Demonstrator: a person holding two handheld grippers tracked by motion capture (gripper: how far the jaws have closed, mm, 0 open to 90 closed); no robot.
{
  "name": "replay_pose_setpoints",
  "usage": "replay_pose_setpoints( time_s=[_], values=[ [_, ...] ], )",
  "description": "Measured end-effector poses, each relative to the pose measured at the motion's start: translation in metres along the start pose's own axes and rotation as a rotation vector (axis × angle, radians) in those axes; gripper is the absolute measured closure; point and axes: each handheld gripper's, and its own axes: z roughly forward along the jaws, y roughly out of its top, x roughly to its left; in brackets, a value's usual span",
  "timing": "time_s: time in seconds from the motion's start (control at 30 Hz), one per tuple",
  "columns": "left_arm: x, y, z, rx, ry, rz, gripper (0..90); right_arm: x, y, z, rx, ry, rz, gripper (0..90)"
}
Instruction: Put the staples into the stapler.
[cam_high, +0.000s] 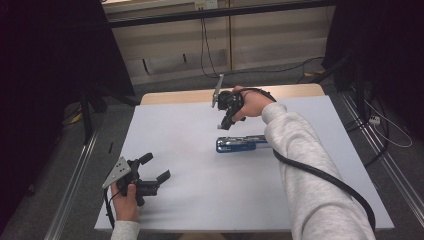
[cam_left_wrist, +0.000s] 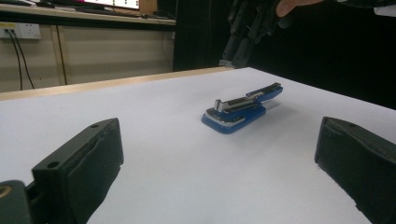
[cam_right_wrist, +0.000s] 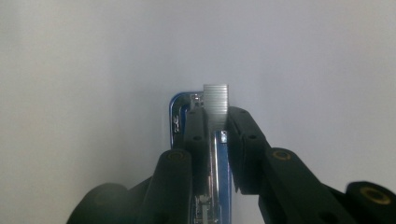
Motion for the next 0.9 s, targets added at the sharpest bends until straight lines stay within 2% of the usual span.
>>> replay_pose_setpoints(
  time_s=[0.07, 0.17, 0.23, 0.9],
  values=[
    [-0.0001, 0.0003, -0.0002, 0.0, -0.001, -0.001, 1.1, -0.0007, -0.0008, -0.0002, 0.003, -0.003, -0.004, 79.0],
    [-0.0004, 0.0003, 0.0, -0.001, -0.004, 0.0, 1.1, 0.0008, -0.0019, 0.0002, 0.011, -0.008, 0.017, 79.0],
    [0.0, 0.0008, -0.0009, 0.008, 0.0, 0.012, 1.2, -0.0005, -0.003, 0.0012, 0.005, -0.004, 0.003, 79.0],
    [-0.003, 0.0013, -0.0033, 0.011, -0.007, 0.014, 1.2, 0.0002, -0.0044, 0.0078, 0.004, 0.002, 0.017, 79.0]
  ],
)
